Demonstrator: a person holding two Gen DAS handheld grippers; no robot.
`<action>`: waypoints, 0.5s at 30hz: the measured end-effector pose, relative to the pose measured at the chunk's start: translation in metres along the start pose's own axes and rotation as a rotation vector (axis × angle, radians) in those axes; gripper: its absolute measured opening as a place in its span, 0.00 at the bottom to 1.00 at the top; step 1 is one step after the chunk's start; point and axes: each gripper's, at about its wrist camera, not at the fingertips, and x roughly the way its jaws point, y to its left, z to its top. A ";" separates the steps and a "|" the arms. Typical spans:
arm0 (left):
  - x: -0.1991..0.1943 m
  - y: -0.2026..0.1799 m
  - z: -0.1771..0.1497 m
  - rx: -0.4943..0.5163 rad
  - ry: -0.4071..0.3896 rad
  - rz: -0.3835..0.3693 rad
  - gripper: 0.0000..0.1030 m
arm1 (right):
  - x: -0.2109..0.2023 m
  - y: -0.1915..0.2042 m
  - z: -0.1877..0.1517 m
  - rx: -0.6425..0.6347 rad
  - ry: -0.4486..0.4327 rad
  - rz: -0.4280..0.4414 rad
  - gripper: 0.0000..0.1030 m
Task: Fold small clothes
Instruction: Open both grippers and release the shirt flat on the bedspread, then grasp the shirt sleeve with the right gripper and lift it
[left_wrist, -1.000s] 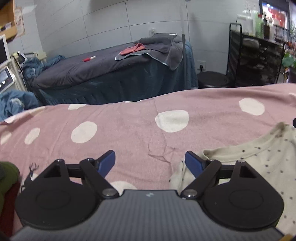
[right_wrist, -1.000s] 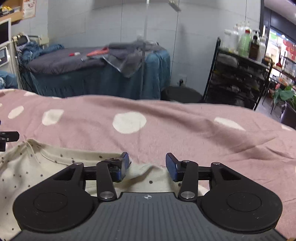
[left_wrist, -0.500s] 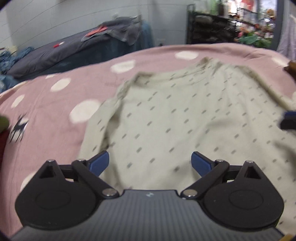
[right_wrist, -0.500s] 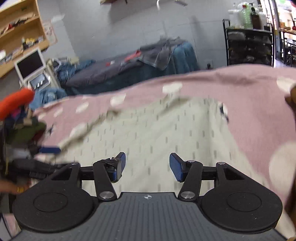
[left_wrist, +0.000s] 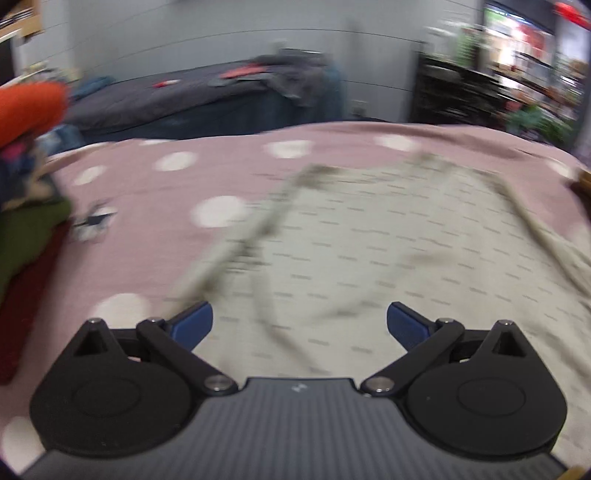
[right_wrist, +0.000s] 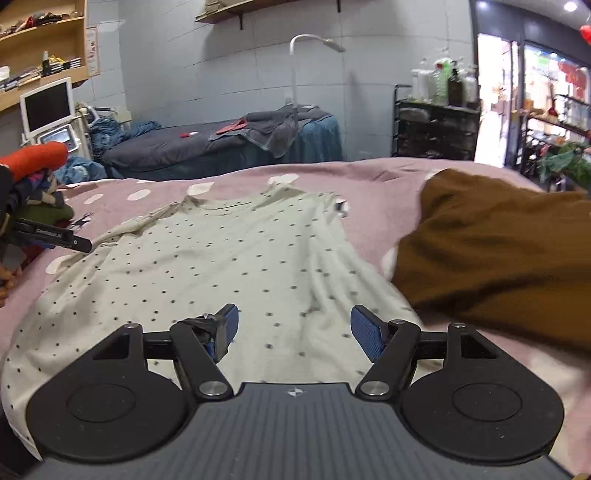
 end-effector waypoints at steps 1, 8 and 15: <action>-0.003 -0.019 -0.002 0.030 0.007 -0.060 1.00 | -0.007 -0.004 0.000 0.002 -0.016 -0.027 1.00; 0.000 -0.123 -0.030 0.128 0.089 -0.298 1.00 | -0.062 -0.083 -0.017 0.243 -0.033 -0.309 1.00; 0.008 -0.156 -0.045 0.172 0.142 -0.349 1.00 | -0.097 -0.120 -0.060 0.504 0.027 -0.316 0.96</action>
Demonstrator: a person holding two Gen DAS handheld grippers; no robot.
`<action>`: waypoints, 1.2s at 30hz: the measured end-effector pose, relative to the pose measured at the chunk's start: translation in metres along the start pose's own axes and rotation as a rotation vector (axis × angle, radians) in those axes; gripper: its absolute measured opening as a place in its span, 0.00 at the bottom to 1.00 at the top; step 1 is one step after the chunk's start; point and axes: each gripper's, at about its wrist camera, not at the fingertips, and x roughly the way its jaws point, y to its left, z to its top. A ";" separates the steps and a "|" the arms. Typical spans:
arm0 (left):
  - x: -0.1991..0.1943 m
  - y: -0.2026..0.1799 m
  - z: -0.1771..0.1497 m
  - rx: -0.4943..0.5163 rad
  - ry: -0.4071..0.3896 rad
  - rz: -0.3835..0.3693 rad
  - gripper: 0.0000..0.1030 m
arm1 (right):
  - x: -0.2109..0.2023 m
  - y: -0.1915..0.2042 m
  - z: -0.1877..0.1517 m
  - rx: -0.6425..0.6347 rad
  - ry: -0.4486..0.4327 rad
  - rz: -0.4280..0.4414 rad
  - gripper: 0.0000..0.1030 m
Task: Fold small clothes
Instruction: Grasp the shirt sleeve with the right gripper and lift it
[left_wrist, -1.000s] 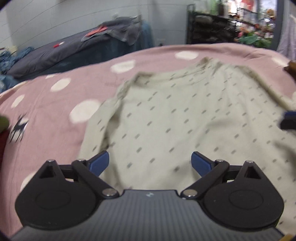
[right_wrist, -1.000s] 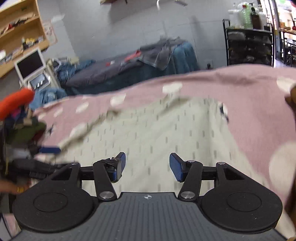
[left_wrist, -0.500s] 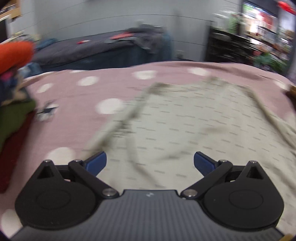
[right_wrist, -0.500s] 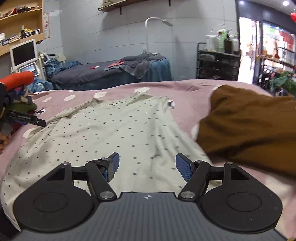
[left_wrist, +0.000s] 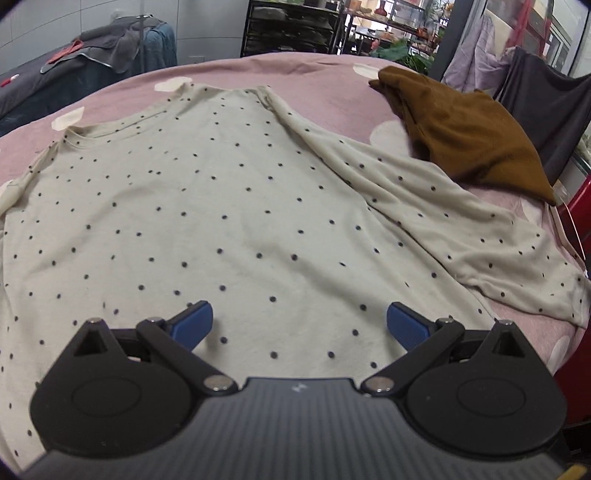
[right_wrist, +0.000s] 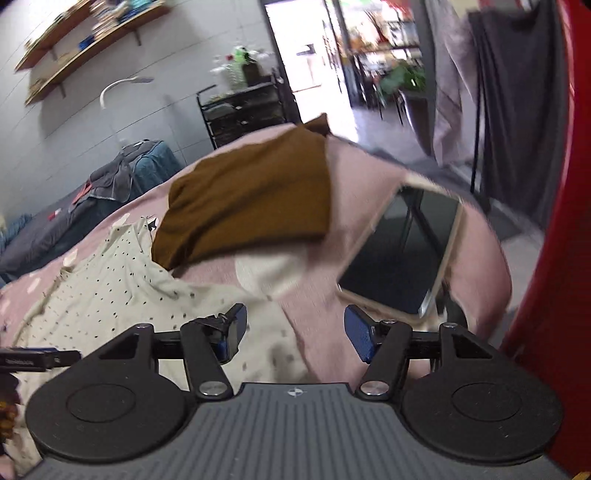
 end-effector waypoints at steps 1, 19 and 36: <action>0.001 0.000 0.000 0.002 0.009 0.002 1.00 | 0.001 -0.003 -0.004 0.030 0.014 0.006 0.96; 0.008 0.000 -0.011 0.030 0.033 0.040 1.00 | -0.005 0.006 -0.025 -0.052 0.042 -0.088 0.69; 0.008 0.001 -0.015 0.049 0.013 0.033 1.00 | 0.002 0.033 -0.034 -0.163 0.071 -0.022 0.21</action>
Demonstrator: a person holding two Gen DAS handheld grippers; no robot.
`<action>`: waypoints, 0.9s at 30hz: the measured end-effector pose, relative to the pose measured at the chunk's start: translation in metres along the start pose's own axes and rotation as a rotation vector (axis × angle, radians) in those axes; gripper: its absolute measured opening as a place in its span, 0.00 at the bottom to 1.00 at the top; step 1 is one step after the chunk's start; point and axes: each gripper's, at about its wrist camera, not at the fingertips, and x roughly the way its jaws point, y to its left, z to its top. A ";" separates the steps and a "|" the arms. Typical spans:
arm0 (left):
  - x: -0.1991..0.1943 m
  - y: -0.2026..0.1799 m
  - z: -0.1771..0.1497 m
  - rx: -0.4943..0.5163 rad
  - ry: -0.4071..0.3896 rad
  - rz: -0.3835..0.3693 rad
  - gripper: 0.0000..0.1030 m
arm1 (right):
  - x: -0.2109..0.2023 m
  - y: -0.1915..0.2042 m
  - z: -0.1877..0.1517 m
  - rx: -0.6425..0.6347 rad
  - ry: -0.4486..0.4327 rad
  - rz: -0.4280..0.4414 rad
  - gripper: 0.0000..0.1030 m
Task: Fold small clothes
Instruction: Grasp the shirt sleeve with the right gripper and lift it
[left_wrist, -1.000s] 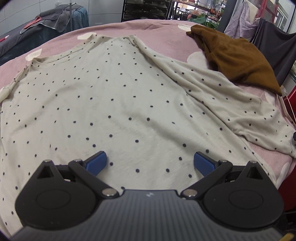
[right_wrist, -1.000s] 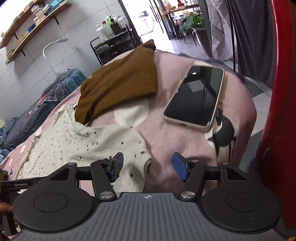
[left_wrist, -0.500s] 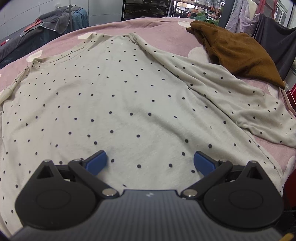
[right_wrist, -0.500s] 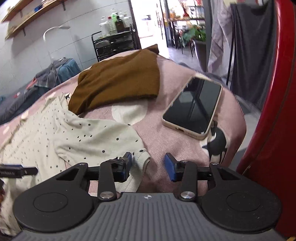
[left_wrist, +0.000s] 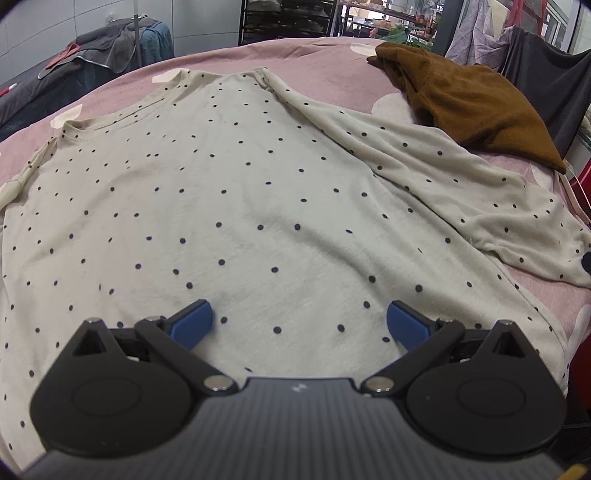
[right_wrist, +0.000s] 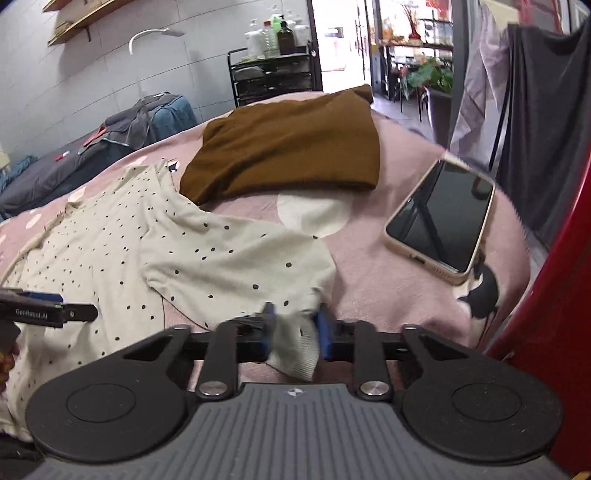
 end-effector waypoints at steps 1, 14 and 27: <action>0.000 0.000 0.000 0.001 -0.002 -0.001 1.00 | 0.002 -0.003 0.000 0.019 0.004 0.008 0.15; 0.000 -0.002 -0.002 0.013 -0.022 -0.003 1.00 | -0.010 0.012 0.089 0.241 -0.099 0.496 0.06; 0.002 -0.001 -0.003 0.009 -0.036 -0.003 1.00 | -0.038 -0.016 0.310 -0.025 -0.481 0.263 0.06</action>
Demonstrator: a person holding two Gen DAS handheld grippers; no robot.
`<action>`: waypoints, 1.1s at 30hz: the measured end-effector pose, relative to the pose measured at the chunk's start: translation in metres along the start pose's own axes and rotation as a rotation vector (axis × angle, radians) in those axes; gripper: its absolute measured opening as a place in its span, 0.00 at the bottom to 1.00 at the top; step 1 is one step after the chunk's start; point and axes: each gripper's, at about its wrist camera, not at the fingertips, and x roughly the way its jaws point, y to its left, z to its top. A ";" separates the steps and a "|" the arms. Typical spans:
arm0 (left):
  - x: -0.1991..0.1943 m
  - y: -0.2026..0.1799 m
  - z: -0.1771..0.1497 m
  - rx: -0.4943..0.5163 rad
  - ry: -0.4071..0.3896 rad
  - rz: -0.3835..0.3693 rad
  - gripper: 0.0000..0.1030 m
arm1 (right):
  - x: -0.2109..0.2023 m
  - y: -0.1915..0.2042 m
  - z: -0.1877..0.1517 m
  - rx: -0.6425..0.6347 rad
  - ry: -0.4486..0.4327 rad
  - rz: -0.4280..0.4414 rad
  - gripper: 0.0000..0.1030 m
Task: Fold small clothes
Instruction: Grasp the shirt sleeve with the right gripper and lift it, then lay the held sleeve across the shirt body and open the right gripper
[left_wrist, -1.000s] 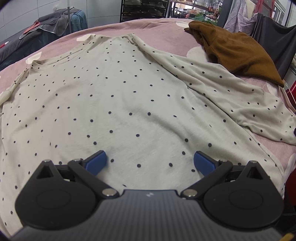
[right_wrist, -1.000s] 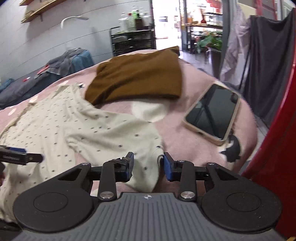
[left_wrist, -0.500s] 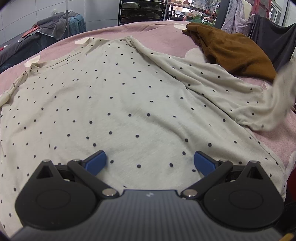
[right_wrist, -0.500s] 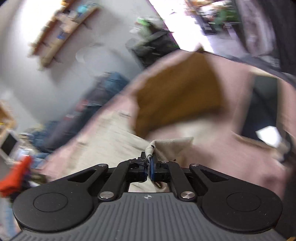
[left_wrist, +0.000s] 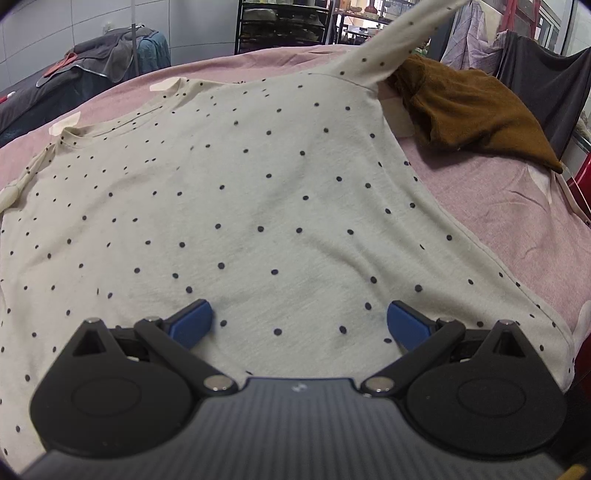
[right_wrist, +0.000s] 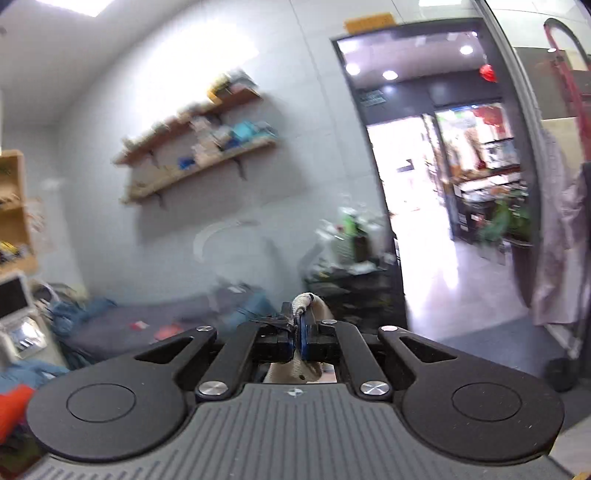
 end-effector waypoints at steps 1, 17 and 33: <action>0.000 0.000 0.000 0.001 0.001 0.000 1.00 | 0.008 -0.010 -0.002 0.006 0.011 -0.044 0.06; 0.000 0.001 0.001 -0.001 -0.002 0.002 1.00 | 0.058 -0.068 -0.073 0.135 0.311 -0.230 0.06; -0.034 0.049 -0.016 -0.172 -0.013 0.106 1.00 | 0.108 0.180 -0.107 0.009 0.359 0.415 0.07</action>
